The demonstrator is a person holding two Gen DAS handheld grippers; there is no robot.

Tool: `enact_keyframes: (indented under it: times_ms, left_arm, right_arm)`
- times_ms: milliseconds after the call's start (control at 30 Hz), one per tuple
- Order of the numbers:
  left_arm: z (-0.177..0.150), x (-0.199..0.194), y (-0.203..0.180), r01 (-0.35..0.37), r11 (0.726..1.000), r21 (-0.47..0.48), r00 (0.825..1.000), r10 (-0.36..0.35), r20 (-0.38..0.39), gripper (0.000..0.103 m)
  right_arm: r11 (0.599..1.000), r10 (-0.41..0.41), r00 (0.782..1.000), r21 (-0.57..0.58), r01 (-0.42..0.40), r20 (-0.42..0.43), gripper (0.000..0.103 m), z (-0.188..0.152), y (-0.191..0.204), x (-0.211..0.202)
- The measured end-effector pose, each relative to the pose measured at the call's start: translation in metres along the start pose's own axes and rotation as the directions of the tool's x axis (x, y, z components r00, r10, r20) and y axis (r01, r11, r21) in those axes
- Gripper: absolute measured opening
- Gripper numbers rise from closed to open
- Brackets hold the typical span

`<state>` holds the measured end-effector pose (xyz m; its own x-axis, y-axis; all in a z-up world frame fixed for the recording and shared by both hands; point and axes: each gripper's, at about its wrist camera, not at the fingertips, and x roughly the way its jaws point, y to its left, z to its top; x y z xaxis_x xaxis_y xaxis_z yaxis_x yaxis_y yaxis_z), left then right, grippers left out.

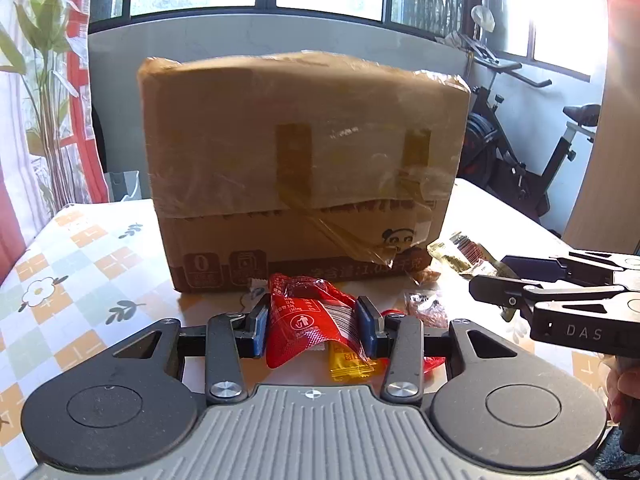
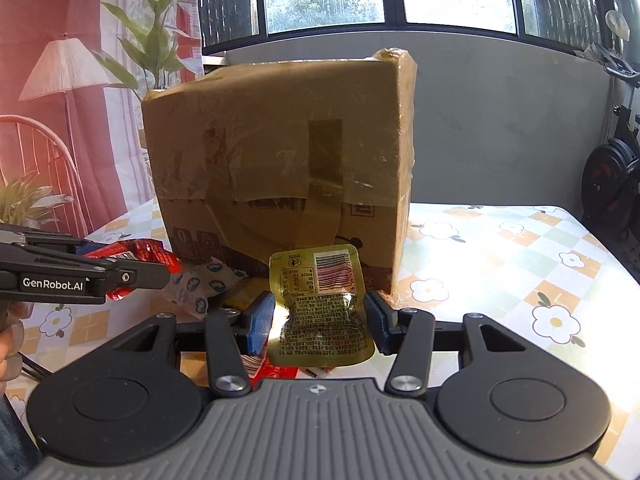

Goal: Organize snacks
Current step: 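Carry both packets over the box and open both tools to drop them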

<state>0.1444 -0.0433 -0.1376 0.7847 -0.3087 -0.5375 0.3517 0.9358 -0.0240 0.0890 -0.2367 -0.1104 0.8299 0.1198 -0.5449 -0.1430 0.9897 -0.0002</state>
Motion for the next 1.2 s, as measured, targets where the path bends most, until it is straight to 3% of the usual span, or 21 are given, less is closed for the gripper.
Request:
enact_keyframes:
  times_ms: [200,400,533,633,767,867,967,1033,1200]
  left_arm:
    - [0.026,-0.024,0.015,-0.014,1.000,-0.017,0.996,0.015,0.092,0.045]
    - [0.077,-0.042,0.029,-0.048,0.999,0.000,0.975,0.046,0.217,0.045]
    - [0.119,-0.038,0.037,-0.073,0.997,0.000,0.962,0.070,0.265,0.045]
    - [0.153,-0.026,0.036,-0.093,0.995,0.016,0.951,0.085,0.297,0.046]
    - [0.184,0.009,0.034,-0.103,0.995,0.017,0.955,0.094,0.282,0.046]
    - [0.193,0.035,0.034,-0.113,0.994,-0.007,0.964,0.112,0.240,0.046]
    - [0.196,0.055,0.031,-0.131,0.991,0.010,0.969,0.126,0.211,0.048]
    - [0.195,0.066,0.031,-0.127,0.991,0.034,0.977,0.120,0.174,0.060]
    - [0.184,0.067,0.043,-0.133,0.991,0.021,0.980,0.128,0.149,0.060]
  right_arm:
    - [1.000,0.011,0.998,-0.014,-0.010,0.070,0.051,0.028,0.003,-0.011]
    - [0.995,0.037,0.981,-0.101,-0.018,0.190,0.051,0.084,0.009,-0.017]
    - [0.981,0.073,0.968,-0.192,-0.026,0.240,0.051,0.126,0.021,-0.001]
    - [0.968,0.044,0.963,-0.250,0.024,0.265,0.052,0.149,0.025,0.027]
    - [0.968,0.033,0.969,-0.250,0.030,0.243,0.051,0.167,0.022,0.066]
    - [0.986,0.032,0.977,-0.164,0.003,0.209,0.052,0.175,0.013,0.083]
    - [0.992,0.045,0.983,-0.124,-0.023,0.180,0.055,0.177,0.008,0.099]
    - [0.993,0.056,0.986,-0.111,-0.039,0.154,0.060,0.176,0.006,0.107]
    - [0.994,0.057,0.988,-0.101,-0.043,0.145,0.065,0.170,0.003,0.108]
